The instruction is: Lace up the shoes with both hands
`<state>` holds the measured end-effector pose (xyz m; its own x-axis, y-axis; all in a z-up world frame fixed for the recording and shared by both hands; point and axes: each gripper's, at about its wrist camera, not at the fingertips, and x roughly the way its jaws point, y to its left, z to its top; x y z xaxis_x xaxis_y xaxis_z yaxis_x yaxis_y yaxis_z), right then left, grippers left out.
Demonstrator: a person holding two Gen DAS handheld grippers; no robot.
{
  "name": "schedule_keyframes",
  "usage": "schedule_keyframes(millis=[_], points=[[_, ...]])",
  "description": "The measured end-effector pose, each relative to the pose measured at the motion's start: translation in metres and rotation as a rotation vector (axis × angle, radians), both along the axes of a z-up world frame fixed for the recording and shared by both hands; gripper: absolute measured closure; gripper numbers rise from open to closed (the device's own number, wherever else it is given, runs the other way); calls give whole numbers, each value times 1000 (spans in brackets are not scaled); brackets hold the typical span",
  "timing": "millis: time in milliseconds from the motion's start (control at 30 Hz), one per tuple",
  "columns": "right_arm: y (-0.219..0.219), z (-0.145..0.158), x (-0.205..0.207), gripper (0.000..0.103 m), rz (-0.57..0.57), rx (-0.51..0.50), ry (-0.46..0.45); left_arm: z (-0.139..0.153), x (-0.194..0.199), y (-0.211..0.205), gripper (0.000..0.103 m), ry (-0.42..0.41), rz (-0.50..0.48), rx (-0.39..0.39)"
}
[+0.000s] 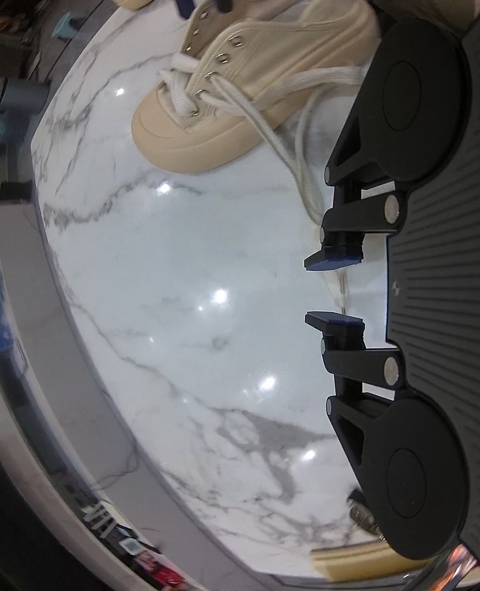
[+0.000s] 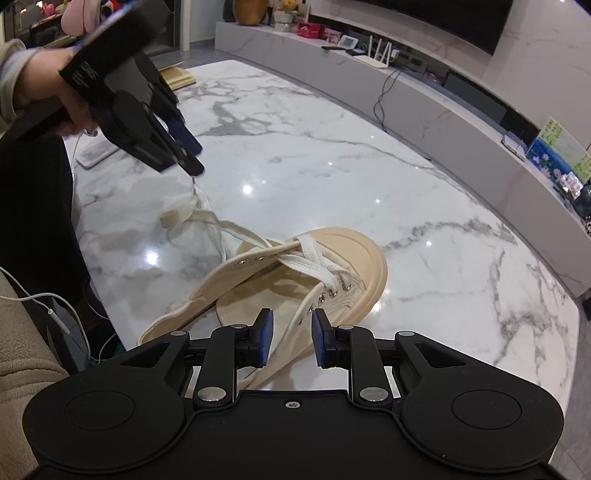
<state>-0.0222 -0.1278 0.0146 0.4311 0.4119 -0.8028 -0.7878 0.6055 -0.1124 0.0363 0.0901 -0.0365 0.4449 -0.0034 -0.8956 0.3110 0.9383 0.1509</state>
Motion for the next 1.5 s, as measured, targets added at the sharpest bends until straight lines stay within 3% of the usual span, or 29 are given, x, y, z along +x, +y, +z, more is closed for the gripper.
schedule_keyframes(millis=[200, 367, 567, 800, 1033, 1300, 1367, 1500], points=[[-3, -1, -3, 83, -16, -1, 2, -25, 6, -9, 80, 21, 89, -35], [-3, -1, -6, 83, -9, 4, 3, -33, 1, -9, 80, 52, 92, -32], [-3, -1, -6, 82, -8, 8, -2, -29, 10, 6, 80, 43, 186, -98], [-6, -2, -6, 82, -19, 2, -8, -25, 25, 20, 80, 35, 263, -103], [-5, 0, -6, 82, -14, 1, -16, -35, 29, 7, 80, 77, 207, -135], [-5, -1, -5, 82, -20, -8, -15, -38, 38, -30, 82, 75, 1, -138], [-5, -1, -4, 82, -24, -9, -11, -36, 33, -43, 91, 64, -78, -122], [-7, -3, -3, 82, -26, -7, -5, -24, 15, -52, 91, 5, -141, -54]])
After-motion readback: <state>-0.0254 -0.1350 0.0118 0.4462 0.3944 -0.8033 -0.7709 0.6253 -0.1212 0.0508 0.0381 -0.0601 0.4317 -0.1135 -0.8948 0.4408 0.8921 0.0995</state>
